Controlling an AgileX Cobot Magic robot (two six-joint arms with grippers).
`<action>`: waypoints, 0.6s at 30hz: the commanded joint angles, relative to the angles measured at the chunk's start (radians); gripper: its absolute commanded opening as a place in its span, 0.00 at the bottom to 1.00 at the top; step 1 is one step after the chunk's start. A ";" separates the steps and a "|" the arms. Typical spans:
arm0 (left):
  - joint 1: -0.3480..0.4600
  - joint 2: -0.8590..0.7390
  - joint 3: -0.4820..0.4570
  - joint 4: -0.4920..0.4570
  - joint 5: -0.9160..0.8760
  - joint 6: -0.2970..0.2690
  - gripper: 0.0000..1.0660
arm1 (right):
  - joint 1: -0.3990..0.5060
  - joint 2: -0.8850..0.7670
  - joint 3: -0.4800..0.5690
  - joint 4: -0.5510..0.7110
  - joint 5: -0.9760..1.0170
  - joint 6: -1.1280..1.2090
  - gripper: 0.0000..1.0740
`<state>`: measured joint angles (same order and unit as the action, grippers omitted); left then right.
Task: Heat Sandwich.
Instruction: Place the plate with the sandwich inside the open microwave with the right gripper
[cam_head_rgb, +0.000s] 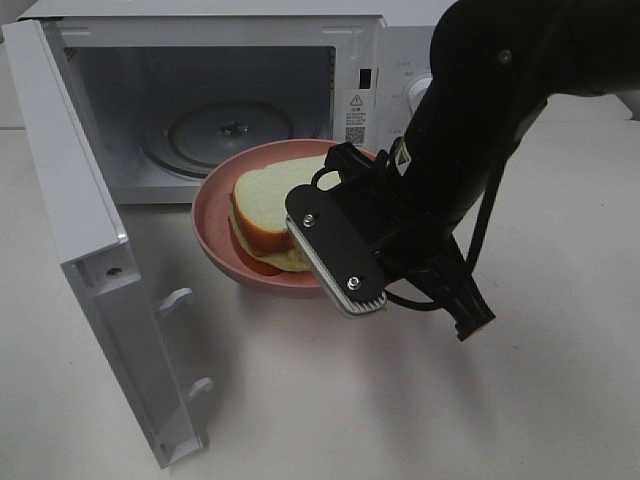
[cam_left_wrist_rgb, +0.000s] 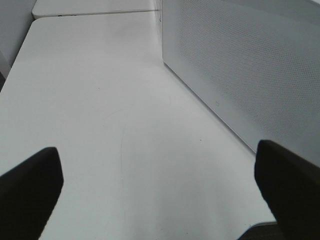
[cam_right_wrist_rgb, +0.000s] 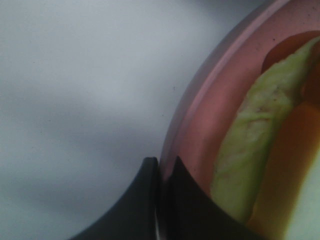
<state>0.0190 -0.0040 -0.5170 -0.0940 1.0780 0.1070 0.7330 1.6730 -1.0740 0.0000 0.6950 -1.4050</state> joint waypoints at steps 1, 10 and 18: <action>0.003 -0.020 -0.001 -0.001 -0.010 0.001 0.94 | 0.004 -0.004 -0.009 0.007 -0.043 -0.018 0.00; 0.003 -0.020 -0.001 -0.001 -0.010 0.000 0.94 | 0.004 0.042 -0.040 0.007 -0.071 -0.018 0.00; 0.003 -0.020 -0.001 -0.001 -0.010 0.000 0.94 | 0.004 0.106 -0.108 0.009 -0.067 -0.016 0.00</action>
<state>0.0190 -0.0040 -0.5170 -0.0940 1.0780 0.1070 0.7330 1.7740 -1.1600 0.0000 0.6460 -1.4100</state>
